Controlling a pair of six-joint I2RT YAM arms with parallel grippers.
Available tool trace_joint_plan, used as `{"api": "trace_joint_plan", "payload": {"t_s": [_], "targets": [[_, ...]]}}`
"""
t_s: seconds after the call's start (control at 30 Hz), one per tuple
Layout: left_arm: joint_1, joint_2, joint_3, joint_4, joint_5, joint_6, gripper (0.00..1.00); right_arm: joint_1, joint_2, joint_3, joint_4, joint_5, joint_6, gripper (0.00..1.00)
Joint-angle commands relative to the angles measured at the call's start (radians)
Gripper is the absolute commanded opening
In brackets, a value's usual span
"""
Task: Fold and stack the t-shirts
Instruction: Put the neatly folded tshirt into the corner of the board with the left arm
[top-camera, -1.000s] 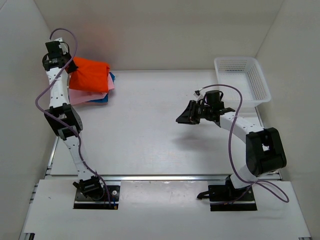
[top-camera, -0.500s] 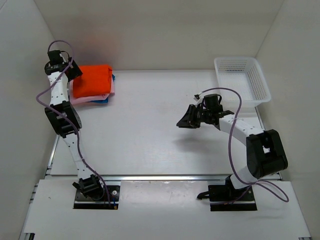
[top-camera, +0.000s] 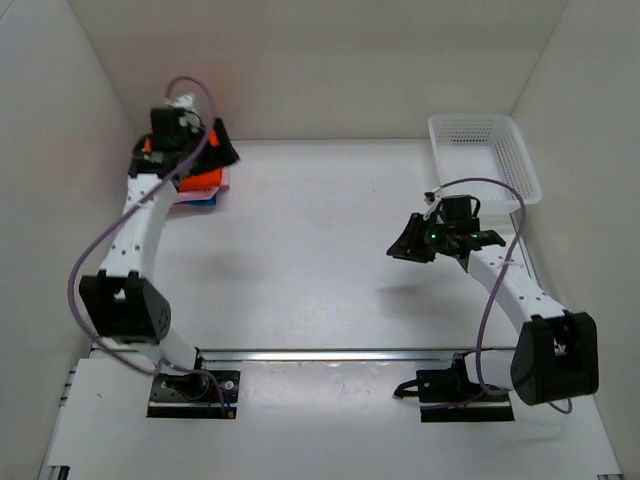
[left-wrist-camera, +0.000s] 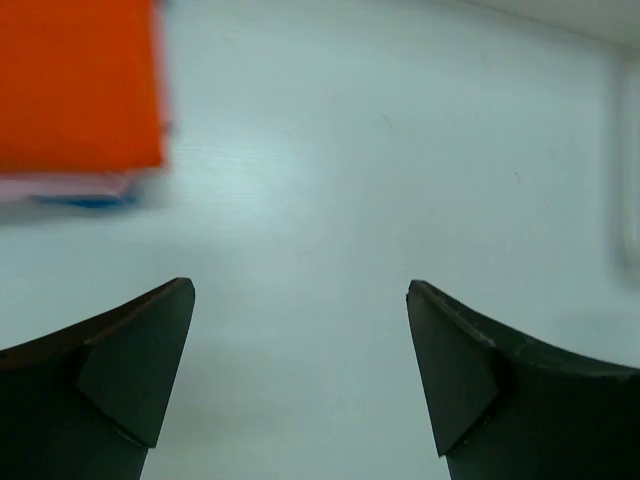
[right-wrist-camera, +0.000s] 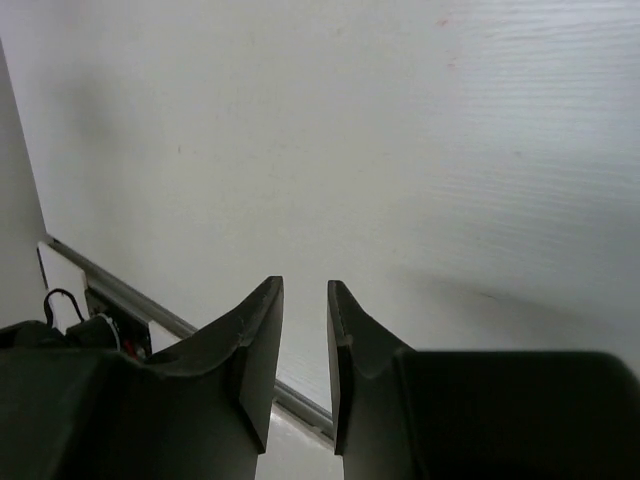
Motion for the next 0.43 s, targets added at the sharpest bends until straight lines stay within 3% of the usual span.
{"api": "trace_joint_plan", "payload": {"t_s": [0.0, 0.2, 0.3, 0.4], "targets": [[-0.148, -0.24, -0.304, 0.048, -0.021, -0.011, 0.98, -0.054, -0.127, 0.019, -0.077, 0.034, -0.071, 0.22], [-0.181, -0.52, -0.648, 0.144, 0.065, -0.069, 0.98, -0.087, -0.244, -0.037, -0.084, 0.005, -0.059, 0.19], [-0.156, -0.6, -0.725, 0.138, 0.086, -0.071, 0.99, -0.061, -0.282, -0.05, -0.074, 0.008, -0.031, 0.19], [-0.159, -0.577, -0.707, 0.021, 0.022, -0.027, 0.99, -0.043, -0.291, -0.048, -0.074, 0.01, -0.024, 0.19]]}}
